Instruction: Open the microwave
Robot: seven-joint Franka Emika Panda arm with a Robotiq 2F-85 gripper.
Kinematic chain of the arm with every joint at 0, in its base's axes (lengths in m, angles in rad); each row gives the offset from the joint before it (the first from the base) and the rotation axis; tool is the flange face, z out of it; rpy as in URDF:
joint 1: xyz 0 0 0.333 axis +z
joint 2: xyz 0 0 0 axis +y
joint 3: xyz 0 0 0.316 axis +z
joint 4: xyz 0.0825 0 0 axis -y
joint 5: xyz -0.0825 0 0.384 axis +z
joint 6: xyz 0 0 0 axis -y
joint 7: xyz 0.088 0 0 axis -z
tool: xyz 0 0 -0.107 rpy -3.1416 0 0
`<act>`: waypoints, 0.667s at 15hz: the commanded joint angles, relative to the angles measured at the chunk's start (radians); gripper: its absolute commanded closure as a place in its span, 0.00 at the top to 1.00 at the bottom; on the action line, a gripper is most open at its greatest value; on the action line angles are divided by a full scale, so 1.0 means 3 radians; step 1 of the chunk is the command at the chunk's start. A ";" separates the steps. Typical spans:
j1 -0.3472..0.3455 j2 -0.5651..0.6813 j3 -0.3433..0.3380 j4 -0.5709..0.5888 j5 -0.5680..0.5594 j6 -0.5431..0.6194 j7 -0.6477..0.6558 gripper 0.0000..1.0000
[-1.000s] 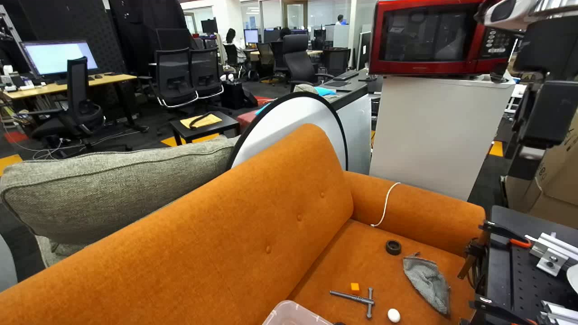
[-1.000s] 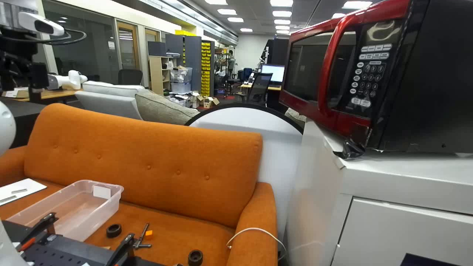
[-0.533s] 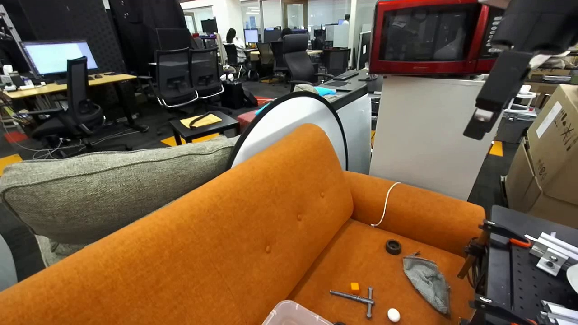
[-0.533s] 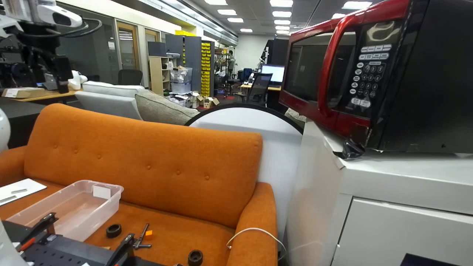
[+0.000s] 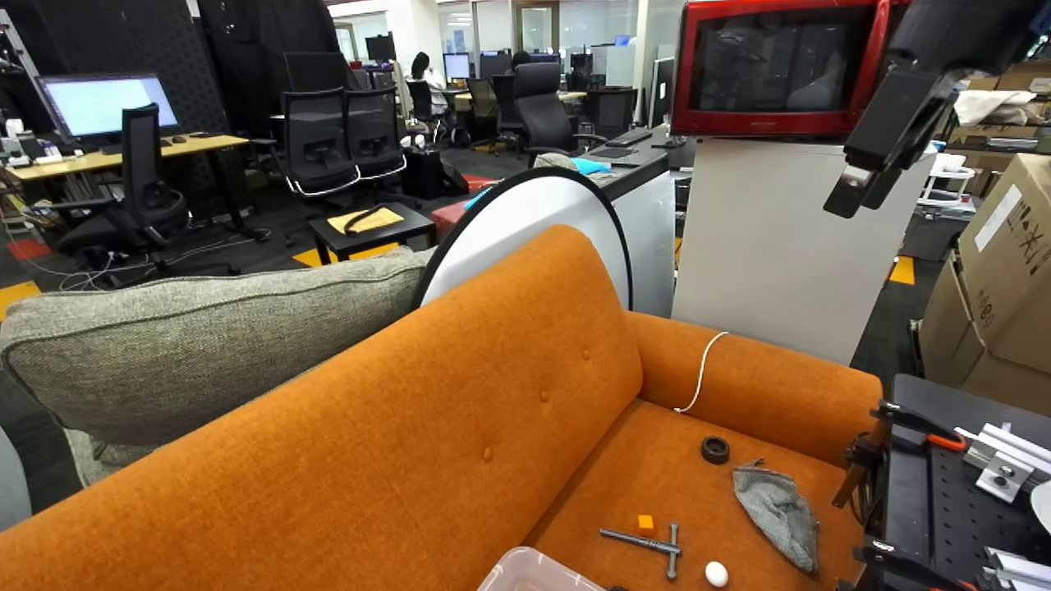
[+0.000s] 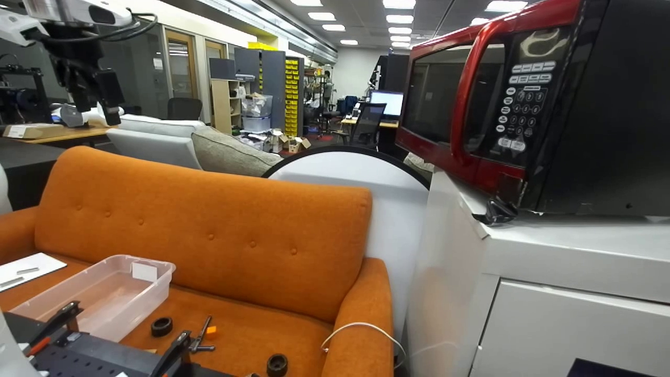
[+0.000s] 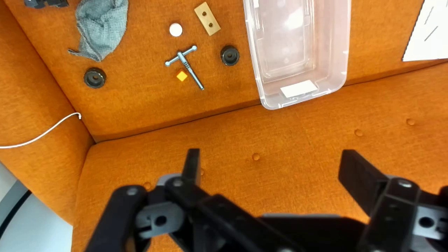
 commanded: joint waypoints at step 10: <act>-0.0774 0.0263 -0.0184 -0.0058 -0.0236 0.1319 0.0326 1.00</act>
